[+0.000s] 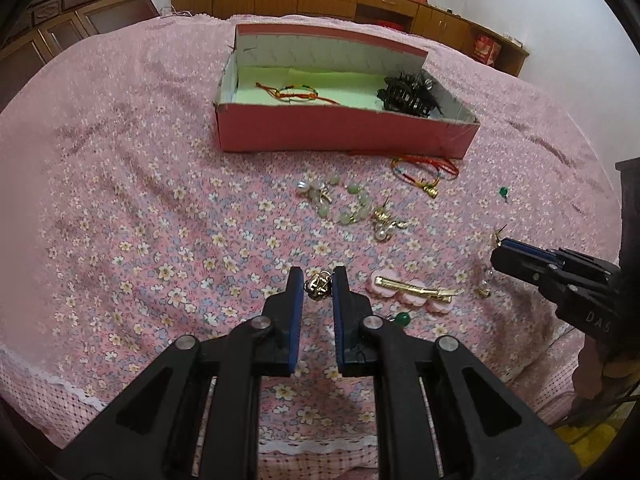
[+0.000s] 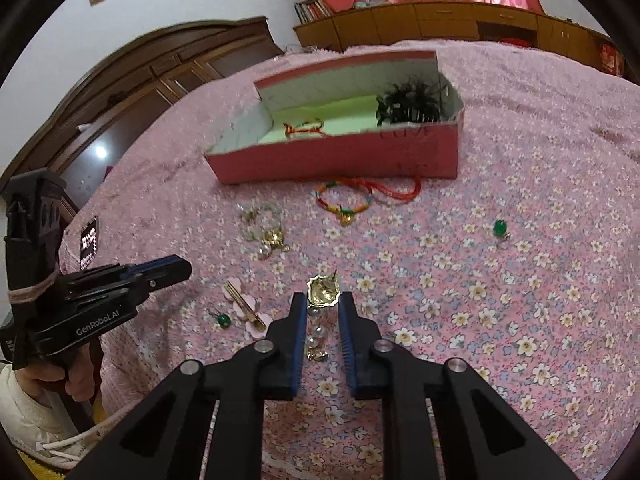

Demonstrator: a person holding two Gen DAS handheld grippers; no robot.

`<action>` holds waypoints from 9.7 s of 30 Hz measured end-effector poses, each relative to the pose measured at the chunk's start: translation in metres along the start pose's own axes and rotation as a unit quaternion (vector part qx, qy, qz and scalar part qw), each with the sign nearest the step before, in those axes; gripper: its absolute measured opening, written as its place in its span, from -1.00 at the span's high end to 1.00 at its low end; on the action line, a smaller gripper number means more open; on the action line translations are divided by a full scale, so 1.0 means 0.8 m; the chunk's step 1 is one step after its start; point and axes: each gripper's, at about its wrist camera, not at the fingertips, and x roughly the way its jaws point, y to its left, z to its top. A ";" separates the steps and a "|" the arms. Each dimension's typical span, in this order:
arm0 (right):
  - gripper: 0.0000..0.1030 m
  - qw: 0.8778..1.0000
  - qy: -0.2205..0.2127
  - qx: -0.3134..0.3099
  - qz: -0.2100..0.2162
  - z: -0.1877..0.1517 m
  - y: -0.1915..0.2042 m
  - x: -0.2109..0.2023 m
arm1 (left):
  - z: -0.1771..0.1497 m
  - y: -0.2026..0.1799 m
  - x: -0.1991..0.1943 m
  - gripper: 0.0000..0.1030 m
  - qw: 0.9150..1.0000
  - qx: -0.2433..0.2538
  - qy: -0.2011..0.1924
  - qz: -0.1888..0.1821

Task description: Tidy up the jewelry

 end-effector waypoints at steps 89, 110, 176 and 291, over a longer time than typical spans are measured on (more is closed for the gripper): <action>0.65 0.986 -0.103 -0.034 -0.129 0.164 -0.050 0.097 | 0.160 0.023 0.112 0.88 0.993 -0.024 -0.100 0.052; 0.14 0.992 -0.087 0.004 -0.087 0.164 -0.051 0.083 | 0.164 0.023 0.097 0.27 0.996 -0.040 -0.076 0.027; 0.04 0.991 -0.024 0.043 -0.125 0.015 -0.118 -0.032 | 0.056 0.007 0.090 0.78 0.998 -0.059 0.009 0.001; 0.78 0.984 -0.165 0.007 -0.060 0.087 -0.019 -0.029 | 0.047 0.004 0.061 0.73 0.998 -0.054 0.018 -0.013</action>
